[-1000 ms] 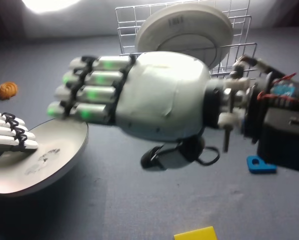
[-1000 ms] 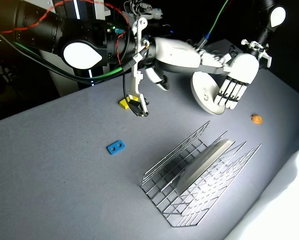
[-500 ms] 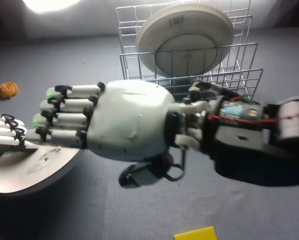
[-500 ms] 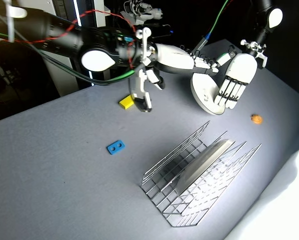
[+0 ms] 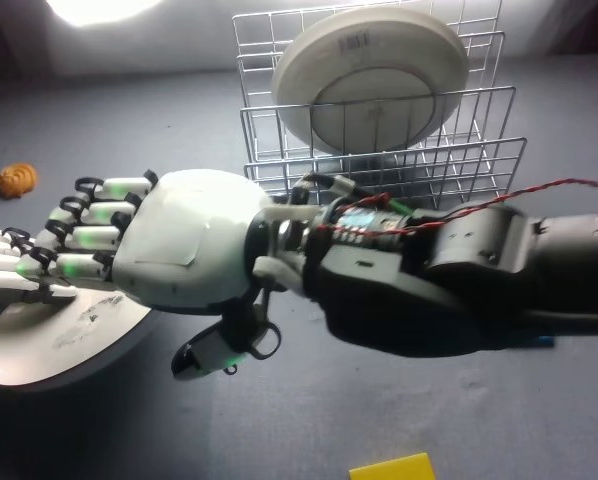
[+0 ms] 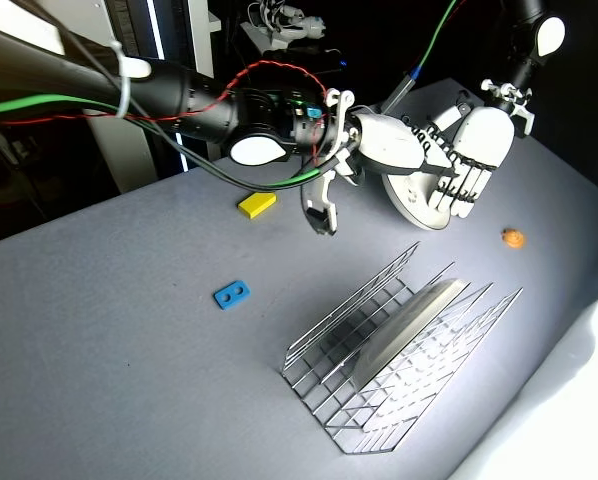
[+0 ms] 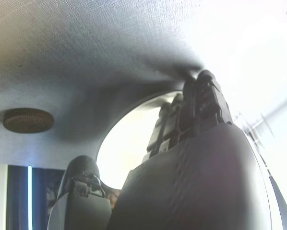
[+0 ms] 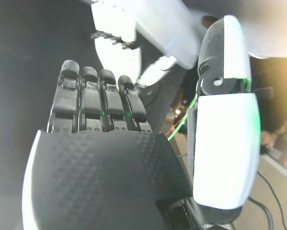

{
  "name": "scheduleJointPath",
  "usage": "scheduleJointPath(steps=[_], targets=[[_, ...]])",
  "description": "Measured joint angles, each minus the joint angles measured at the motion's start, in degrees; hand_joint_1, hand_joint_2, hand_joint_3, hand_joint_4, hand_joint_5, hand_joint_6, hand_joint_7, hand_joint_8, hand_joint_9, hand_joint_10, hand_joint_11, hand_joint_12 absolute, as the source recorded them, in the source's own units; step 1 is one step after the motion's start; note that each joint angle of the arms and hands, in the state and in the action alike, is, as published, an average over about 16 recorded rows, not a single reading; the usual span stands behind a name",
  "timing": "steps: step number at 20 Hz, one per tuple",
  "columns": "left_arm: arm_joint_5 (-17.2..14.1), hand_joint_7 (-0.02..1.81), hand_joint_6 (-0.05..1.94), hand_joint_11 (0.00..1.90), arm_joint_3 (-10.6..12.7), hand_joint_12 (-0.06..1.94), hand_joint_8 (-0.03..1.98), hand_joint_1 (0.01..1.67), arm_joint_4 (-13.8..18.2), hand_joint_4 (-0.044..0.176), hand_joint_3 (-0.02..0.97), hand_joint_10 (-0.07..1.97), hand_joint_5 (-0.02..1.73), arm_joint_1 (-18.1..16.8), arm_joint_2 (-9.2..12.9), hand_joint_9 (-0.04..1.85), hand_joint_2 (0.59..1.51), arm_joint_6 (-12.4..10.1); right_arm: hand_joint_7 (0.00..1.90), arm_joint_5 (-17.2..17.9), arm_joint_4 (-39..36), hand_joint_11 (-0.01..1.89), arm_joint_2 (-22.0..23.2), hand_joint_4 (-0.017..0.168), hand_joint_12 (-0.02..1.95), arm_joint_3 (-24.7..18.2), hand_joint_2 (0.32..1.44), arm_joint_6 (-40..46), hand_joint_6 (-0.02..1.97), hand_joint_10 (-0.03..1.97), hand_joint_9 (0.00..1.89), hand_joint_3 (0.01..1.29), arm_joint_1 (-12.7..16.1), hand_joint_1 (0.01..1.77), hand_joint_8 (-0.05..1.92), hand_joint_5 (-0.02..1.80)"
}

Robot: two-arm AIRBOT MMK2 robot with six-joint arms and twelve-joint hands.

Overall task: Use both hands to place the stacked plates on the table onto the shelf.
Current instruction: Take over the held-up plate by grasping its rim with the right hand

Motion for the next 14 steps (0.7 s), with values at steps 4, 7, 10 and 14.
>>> scheduleJointPath(steps=[4, 7, 10, 14], targets=[[0.0, -0.02, -0.02, 0.01, 0.1, -0.01, -0.03, 0.01, 0.0, -0.006, 0.016, 0.02, 0.0, 0.0, 0.0, 0.02, 1.144, 0.0, 0.17, -0.4, 0.8, 0.03, -4.2, 0.004, 0.55, 4.1, 0.95, 0.0, 0.04, 0.02, 0.16, 0.02, -0.4, 0.99, 0.01, 0.16], [-0.1, -0.02, -0.02, 0.01, 0.1, -0.01, -0.03, 0.01, 0.1, -0.006, 0.016, 0.02, 0.0, -0.1, -0.1, 0.02, 1.147, 0.0, 0.28, -0.7, 1.2, 0.04, -6.8, 0.004, 0.77, 7.0, 0.97, 0.0, 0.04, 0.03, 0.27, 0.02, -0.7, 1.0, 0.01, 0.26], [-0.1, -0.02, -0.02, 0.01, 0.1, -0.01, -0.03, 0.01, 0.1, -0.006, 0.016, 0.02, 0.0, -0.1, -0.1, 0.02, 1.151, 0.0, 0.43, -0.6, 1.4, 0.12, -8.9, 0.003, 0.92, 9.4, 0.99, 0.0, 0.04, 0.05, 0.42, 0.02, -0.9, 1.01, 0.01, 0.4], [-0.1, -0.02, -0.02, 0.01, 0.2, -0.01, -0.03, 0.01, 0.2, -0.006, 0.016, 0.02, 0.0, -0.1, -0.1, 0.02, 1.155, 0.0, 0.65, 0.1, 1.3, 0.3, -10.8, -0.001, 1.05, 11.6, 1.01, -0.1, 0.09, 0.07, 0.66, 0.02, -0.9, 1.04, 0.03, 0.58]])
